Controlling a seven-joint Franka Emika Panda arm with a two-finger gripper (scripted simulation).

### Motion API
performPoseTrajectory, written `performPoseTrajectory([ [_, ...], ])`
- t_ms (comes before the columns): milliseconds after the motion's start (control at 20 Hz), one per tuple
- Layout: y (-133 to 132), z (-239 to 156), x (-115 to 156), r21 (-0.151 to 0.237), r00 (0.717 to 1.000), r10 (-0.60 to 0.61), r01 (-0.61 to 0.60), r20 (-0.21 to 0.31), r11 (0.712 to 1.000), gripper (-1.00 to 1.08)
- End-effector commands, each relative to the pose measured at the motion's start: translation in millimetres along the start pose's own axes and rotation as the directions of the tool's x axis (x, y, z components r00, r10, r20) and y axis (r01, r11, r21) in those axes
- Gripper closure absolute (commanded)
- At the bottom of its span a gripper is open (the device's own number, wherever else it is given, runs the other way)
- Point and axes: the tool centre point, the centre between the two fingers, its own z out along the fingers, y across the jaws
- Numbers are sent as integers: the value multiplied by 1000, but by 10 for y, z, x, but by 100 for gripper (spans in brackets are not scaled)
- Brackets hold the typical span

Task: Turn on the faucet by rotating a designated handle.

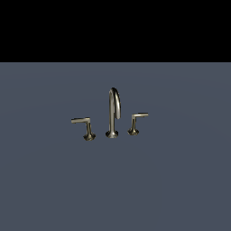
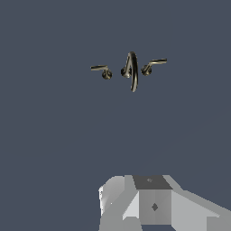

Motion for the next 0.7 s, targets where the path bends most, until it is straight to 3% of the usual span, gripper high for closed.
performPoseTrajectory([
  [0, 0, 0, 0, 0, 1000, 0, 0, 0, 1000, 108],
  [650, -66, 306, 268, 0, 994, 113, -113, 0, 994, 108],
])
